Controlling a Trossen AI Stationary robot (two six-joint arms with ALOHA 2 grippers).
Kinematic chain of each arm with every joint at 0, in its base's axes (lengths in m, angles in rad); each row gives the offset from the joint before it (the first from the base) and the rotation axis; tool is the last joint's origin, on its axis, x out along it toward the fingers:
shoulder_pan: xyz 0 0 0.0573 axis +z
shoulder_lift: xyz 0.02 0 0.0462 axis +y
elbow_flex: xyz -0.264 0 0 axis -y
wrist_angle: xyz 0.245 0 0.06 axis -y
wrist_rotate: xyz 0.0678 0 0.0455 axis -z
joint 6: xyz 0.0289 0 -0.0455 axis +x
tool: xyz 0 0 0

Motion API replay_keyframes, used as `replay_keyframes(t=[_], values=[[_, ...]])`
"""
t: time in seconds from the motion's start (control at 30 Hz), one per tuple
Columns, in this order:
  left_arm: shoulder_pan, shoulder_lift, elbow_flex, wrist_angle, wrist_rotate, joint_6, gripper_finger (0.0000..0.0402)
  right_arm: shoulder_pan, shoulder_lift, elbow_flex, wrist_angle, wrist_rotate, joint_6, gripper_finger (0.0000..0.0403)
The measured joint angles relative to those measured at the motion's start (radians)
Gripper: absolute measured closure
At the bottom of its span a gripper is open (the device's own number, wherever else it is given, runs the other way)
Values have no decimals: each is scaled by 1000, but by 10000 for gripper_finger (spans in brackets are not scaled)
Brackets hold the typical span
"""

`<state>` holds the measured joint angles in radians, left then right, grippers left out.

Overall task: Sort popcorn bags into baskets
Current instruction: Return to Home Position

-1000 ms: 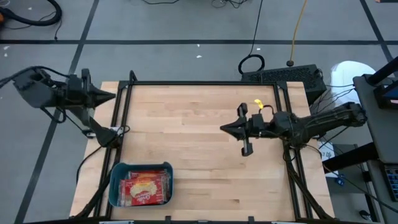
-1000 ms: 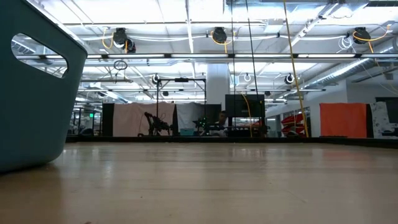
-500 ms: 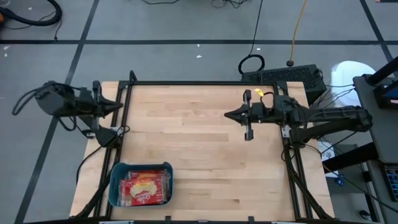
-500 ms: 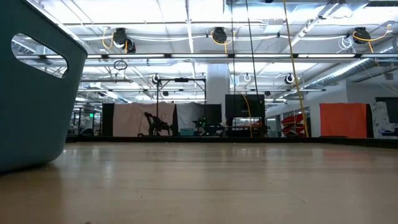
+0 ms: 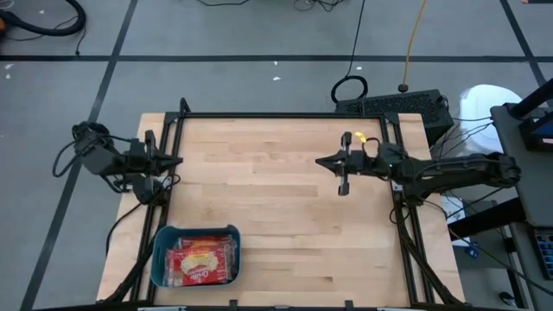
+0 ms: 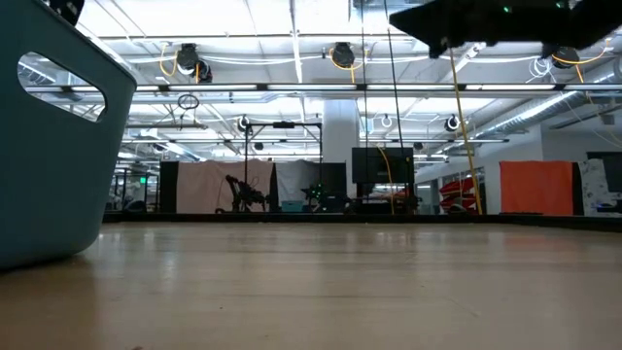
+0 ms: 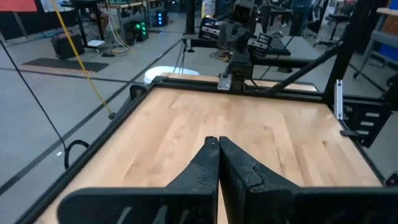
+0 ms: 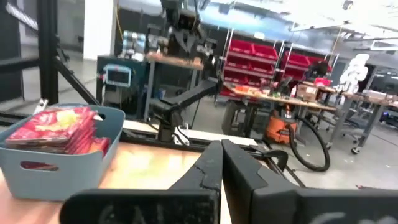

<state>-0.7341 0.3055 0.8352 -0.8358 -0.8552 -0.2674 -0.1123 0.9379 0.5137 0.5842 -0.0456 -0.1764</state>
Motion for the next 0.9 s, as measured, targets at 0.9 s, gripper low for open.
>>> replay_keyframes(t=[0.9], values=[[-9, -300, -195, 39, -54, -3, 398, -94, -396, -462, 133, 66, 63, 403]])
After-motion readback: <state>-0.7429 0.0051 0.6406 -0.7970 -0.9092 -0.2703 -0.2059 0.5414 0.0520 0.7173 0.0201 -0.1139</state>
